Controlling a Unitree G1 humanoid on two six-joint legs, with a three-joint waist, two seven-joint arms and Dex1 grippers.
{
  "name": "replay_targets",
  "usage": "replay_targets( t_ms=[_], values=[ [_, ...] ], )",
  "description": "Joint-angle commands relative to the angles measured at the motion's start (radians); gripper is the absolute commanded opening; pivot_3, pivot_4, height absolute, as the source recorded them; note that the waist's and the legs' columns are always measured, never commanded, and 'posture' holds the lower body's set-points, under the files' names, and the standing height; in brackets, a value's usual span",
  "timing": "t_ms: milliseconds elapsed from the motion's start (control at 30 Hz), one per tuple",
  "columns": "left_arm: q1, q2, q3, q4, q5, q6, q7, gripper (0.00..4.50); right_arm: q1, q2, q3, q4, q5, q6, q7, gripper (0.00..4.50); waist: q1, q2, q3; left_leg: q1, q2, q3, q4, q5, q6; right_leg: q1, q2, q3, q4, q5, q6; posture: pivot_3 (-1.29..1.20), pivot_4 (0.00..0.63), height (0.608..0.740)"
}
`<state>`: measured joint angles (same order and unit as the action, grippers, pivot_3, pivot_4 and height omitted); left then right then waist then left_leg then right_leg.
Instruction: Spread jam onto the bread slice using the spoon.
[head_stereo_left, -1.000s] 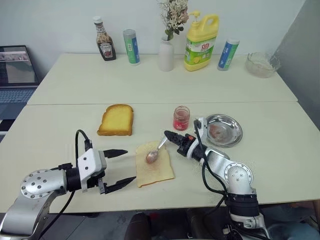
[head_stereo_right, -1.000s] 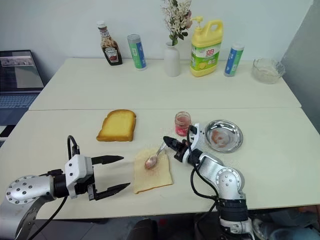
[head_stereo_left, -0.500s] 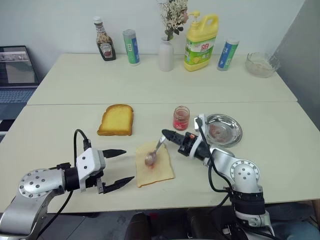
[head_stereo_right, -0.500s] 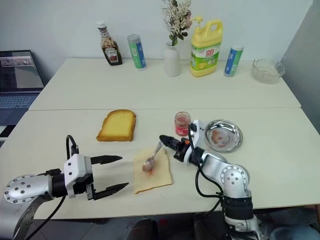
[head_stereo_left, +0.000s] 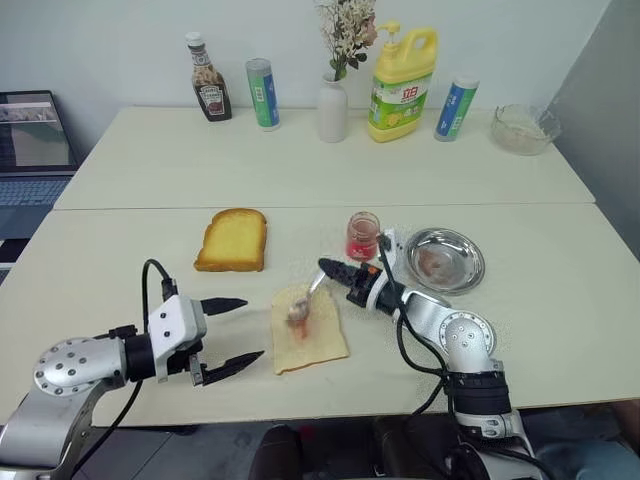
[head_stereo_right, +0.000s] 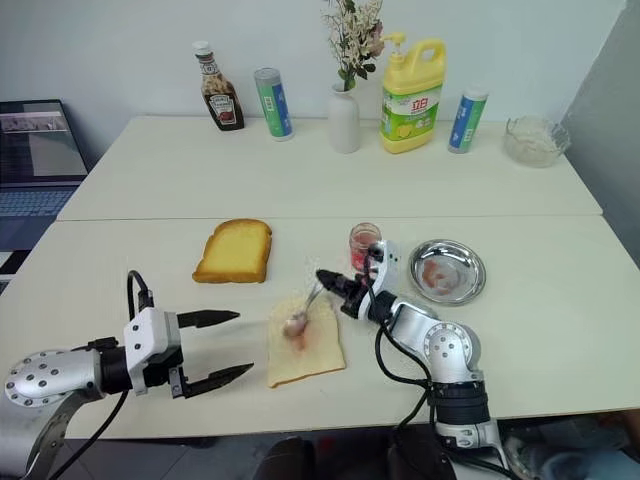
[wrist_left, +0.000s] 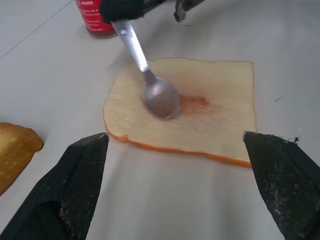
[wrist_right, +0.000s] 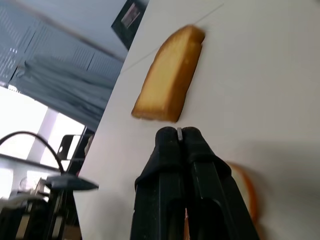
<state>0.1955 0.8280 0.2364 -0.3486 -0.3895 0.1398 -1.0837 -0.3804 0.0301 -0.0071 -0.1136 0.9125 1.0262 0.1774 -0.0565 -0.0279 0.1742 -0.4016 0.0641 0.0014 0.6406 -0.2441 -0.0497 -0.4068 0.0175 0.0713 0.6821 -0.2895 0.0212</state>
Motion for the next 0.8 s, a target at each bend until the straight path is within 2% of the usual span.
replay_targets(
  t_ms=[33,200,400,567,633,800],
  values=[
    [-0.011,0.008,0.001,-0.016,0.004,-0.020,-0.002,4.50,0.022,-0.045,0.013,-0.079,0.035,0.054,0.048,0.03,0.000,0.000,0.000,0.000,0.000,0.000,0.000,0.000,0.000,0.000,0.000,0.000,0.000,0.000,0.000,0.00,0.150,0.740],
    [-0.015,0.006,-0.006,-0.019,0.005,-0.018,0.000,4.50,0.024,-0.092,0.005,-0.099,0.017,0.049,0.075,0.03,-0.001,0.000,0.000,0.000,0.000,0.000,0.000,0.000,0.000,0.000,0.000,0.000,0.000,0.000,0.001,0.00,0.150,0.740],
    [-0.019,0.003,-0.009,-0.013,0.006,-0.025,-0.004,4.50,-0.072,-0.020,-0.050,0.026,-0.098,-0.134,0.002,0.03,-0.001,0.000,0.000,0.000,0.000,0.000,0.000,0.000,0.000,0.000,0.000,0.000,0.000,0.000,0.001,0.00,0.150,0.740],
    [-0.015,0.002,-0.014,-0.004,0.010,-0.040,-0.009,4.50,-0.096,0.007,-0.076,0.082,-0.138,-0.180,-0.019,0.03,0.000,0.000,0.000,0.000,0.000,0.000,0.000,0.000,0.000,0.000,0.000,0.000,0.000,0.000,0.000,0.00,0.150,0.740],
    [-0.014,0.001,-0.014,0.001,0.012,-0.046,-0.010,4.50,-0.084,0.000,-0.085,0.074,-0.116,-0.147,-0.015,0.03,0.000,0.000,0.000,0.000,0.000,0.000,0.000,0.000,0.000,0.000,0.000,0.000,0.000,0.000,0.000,0.00,0.150,0.740],
    [-0.011,-0.002,-0.020,0.015,0.019,-0.065,-0.014,4.50,0.004,-0.073,-0.081,-0.064,0.046,0.068,0.046,0.03,0.001,0.000,0.000,0.000,0.000,0.000,0.000,0.000,0.000,0.000,-0.001,0.000,0.000,0.000,0.000,0.00,0.150,0.740]
  ],
)
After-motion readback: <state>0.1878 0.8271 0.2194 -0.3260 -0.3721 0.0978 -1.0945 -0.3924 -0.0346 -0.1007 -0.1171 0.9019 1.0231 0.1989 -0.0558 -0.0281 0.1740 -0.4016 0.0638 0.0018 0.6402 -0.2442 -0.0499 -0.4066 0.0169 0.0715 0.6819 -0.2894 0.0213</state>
